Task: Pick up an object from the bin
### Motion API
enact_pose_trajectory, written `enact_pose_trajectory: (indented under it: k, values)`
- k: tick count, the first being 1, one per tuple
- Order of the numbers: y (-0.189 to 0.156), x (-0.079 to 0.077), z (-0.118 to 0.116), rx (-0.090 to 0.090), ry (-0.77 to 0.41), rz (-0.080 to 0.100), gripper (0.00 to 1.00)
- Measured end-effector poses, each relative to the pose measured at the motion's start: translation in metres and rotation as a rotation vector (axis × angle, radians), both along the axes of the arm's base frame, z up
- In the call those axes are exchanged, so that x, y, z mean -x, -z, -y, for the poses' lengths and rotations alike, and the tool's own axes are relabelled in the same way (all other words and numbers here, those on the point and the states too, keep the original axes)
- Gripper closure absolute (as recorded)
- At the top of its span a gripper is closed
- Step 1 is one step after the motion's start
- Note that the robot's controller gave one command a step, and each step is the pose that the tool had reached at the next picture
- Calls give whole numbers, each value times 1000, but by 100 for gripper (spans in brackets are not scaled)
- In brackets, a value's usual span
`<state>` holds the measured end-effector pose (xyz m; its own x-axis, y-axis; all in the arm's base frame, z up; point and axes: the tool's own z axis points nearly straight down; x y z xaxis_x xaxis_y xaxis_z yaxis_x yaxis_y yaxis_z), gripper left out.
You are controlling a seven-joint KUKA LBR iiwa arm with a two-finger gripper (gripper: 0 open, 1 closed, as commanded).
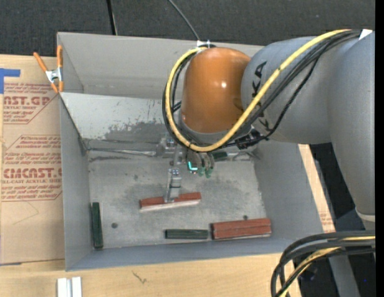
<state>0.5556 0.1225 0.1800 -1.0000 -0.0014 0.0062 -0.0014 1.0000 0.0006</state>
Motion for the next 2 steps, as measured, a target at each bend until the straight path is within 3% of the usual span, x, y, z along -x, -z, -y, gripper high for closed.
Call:
enact_pose_trajectory:
  k: [1,2]
  values:
    - [-4,-2,0,-1,1,7,0]
    - [107,21,-3,-2,-426,13,100]
